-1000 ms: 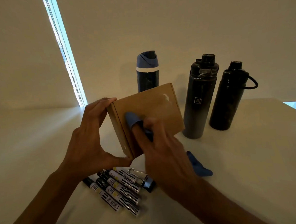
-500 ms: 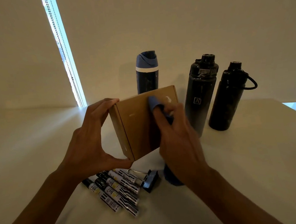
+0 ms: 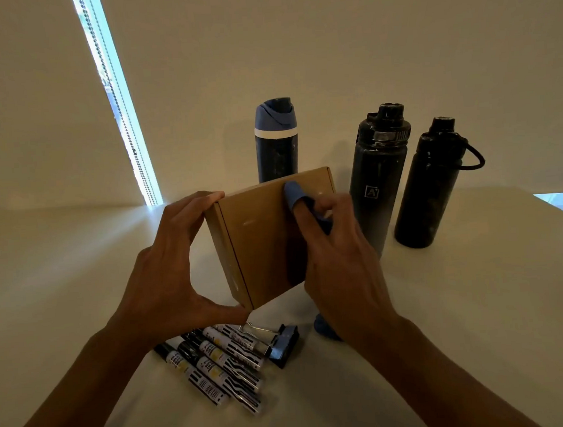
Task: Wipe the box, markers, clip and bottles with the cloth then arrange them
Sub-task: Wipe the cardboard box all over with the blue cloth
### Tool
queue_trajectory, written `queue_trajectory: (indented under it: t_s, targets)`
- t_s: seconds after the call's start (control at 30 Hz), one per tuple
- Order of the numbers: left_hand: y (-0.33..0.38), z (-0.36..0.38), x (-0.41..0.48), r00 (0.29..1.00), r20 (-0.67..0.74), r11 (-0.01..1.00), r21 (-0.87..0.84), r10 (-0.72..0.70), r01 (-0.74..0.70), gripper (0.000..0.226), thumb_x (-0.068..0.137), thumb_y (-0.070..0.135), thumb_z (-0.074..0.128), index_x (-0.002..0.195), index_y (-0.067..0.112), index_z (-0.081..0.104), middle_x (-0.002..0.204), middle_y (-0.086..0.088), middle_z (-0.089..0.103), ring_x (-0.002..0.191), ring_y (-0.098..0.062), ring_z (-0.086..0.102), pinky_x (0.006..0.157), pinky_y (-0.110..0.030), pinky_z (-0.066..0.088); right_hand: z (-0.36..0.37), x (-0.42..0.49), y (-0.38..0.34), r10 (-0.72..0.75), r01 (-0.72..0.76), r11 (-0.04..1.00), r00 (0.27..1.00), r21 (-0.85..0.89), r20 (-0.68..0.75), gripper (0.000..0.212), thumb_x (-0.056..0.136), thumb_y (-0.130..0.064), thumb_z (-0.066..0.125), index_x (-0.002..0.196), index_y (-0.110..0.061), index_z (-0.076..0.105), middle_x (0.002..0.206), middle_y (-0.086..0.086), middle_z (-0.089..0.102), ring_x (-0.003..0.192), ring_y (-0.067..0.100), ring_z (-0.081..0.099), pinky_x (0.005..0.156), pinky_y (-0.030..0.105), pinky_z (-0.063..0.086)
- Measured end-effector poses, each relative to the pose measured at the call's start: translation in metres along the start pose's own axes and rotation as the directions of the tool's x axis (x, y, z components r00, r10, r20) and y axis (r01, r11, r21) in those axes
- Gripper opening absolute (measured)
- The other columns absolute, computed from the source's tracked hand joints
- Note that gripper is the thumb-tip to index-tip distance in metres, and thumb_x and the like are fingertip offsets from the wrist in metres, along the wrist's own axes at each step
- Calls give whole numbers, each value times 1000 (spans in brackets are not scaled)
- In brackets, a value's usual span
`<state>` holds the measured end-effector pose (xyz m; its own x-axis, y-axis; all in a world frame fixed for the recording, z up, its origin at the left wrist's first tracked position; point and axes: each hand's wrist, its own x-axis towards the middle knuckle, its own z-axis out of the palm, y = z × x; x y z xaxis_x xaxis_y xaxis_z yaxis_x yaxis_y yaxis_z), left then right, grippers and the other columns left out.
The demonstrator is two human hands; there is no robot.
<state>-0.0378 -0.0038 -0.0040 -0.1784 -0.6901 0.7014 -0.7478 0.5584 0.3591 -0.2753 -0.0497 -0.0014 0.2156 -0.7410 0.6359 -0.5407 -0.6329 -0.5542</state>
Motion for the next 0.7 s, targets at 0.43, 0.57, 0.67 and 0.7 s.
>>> queue_trajectory:
  t_s: [0.43, 0.57, 0.67, 0.7]
  targets:
    - [-2, -5, 2, 999, -36, 999, -21, 31, -32, 140, 38, 41, 106, 153, 2, 35, 156, -4, 37, 146, -19, 42, 116, -31, 43, 16, -12, 6, 253, -272, 962, 928, 33, 273, 37, 103, -23, 50, 137, -21, 34, 106, -16, 46, 92, -7, 53, 79, 11, 44]
    - [-2, -6, 2, 1000, -26, 1000, -7, 16, -16, 142, 36, 39, 108, 153, 3, 35, 156, -4, 38, 144, -20, 45, 114, -34, 45, -13, -4, 15, 6, -19, 992, 995, -127, -99, 40, 98, -12, 50, 130, -29, 31, 111, 7, 51, 88, 19, 58, 70, 31, 51]
    - [0, -5, 3, 1000, -15, 1000, -19, 21, -21, 140, 39, 47, 104, 154, 6, 35, 156, 1, 37, 145, -17, 44, 115, -29, 44, -14, -6, 18, -18, 7, 980, 998, -197, -58, 30, 100, -18, 47, 125, -31, 38, 108, 5, 49, 91, 22, 57, 69, 21, 47]
    - [0, -5, 4, 1000, -17, 999, -22, 23, -23, 139, 40, 48, 103, 154, 5, 35, 156, 2, 37, 145, -17, 44, 115, -28, 44, -11, -11, 10, 2, 1, 985, 1000, -172, 16, 30, 101, -19, 48, 121, -36, 33, 108, 3, 50, 91, 21, 57, 70, 20, 49]
